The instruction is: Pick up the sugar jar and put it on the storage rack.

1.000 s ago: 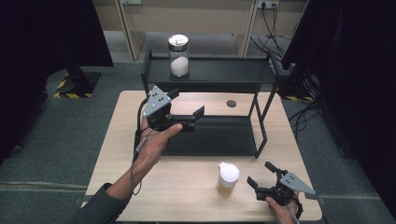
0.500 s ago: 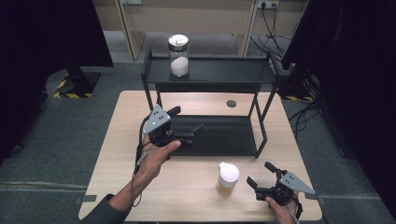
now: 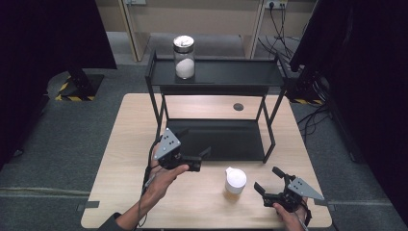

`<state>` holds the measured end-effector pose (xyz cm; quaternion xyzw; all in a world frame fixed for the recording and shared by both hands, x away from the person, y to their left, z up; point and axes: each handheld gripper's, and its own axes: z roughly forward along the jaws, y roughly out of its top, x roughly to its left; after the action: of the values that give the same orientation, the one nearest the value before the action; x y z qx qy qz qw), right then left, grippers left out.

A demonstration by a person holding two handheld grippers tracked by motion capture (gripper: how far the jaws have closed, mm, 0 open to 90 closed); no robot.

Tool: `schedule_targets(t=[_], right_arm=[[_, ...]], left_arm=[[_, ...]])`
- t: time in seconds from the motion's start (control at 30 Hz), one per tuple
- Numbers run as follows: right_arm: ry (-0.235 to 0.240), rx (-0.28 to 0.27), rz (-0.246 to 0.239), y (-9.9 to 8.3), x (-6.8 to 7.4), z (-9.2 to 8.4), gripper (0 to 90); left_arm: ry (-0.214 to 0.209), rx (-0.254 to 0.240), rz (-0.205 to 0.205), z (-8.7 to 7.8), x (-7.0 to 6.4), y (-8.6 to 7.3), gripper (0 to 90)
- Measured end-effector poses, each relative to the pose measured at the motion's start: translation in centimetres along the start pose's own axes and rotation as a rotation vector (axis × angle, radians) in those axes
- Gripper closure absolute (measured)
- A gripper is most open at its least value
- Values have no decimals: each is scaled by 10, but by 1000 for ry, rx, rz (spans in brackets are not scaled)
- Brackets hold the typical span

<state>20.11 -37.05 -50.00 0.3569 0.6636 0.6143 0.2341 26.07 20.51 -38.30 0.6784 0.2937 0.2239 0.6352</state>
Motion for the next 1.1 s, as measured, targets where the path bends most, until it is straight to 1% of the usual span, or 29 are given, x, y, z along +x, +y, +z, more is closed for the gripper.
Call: schedule_targets(t=[0.1, 0.2, 0.3, 0.5, 0.63, 0.67, 0.83, 0.9, 1.1], right_arm=[[-1, 1, 4, 0, 0, 0, 5], [0, -1, -1, 0, 0, 0, 5], [0, 1, 2, 0, 0, 0, 5], [1, 2, 1, 0, 0, 0, 5], [0, 2, 2, 0, 0, 0, 5], [0, 2, 1, 0, 0, 0, 6], [2, 2, -1, 0, 0, 1, 5], [2, 3, 1, 0, 0, 1, 5], [2, 3, -1, 0, 0, 1, 5]], left_arm=[[-6, 8, -15, 0, 0, -10, 6], [-8, 14, -14, -1, 0, -19, 6], [-17, 20, -29, -3, 2, -30, 6], [-11, 27, -41, -5, 2, -52, 6], [-17, 24, -52, -5, 3, -63, 7], [-24, 21, -49, -6, 4, -66, 7], [-26, 11, -33, -8, 2, -80, 7], [-27, 6, -32, -9, 1, -84, 7], [-25, -13, -10, -10, 0, -95, 9]])
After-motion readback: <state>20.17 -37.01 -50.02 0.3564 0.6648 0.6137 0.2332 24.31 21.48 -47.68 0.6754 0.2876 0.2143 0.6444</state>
